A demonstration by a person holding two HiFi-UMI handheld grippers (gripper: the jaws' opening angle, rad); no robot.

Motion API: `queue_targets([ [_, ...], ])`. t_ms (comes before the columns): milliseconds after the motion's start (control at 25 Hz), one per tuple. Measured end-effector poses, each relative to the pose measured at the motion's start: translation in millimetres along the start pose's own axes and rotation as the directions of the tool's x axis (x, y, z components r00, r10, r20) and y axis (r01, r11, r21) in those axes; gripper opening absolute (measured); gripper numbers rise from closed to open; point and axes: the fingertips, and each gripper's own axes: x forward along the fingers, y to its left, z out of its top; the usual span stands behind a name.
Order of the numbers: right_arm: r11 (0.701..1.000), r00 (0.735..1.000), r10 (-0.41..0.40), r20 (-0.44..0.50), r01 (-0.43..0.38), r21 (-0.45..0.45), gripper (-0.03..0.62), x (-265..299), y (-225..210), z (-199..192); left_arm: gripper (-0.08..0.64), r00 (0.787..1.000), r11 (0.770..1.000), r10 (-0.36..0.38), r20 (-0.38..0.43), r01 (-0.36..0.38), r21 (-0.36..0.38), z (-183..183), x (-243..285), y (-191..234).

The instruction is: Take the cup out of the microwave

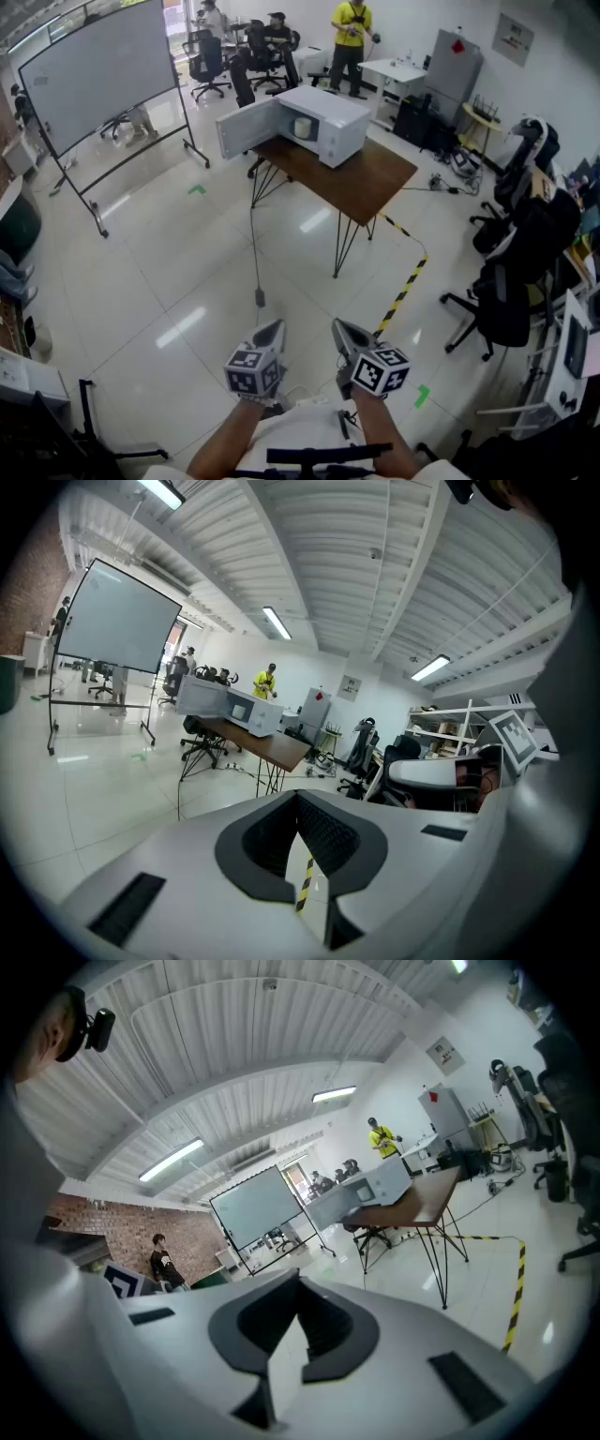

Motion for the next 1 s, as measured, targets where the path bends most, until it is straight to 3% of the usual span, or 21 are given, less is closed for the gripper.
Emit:
queue_targets([
  [720,1.000,1.000,-0.001,-0.008,0.001,0.004,0.012,72.7,37.1,-5.9,0.000,1.000,1.000,-0.006,-0.001,0.006,-0.002,22.3,-4.9,77.5],
  [1000,1.000,1.000,0.000,-0.018,0.000,0.019,0.012,94.1,30.4,-2.2,0.000,1.000,1.000,0.004,-0.011,-0.005,-0.015,25.6,7.6,94.1],
])
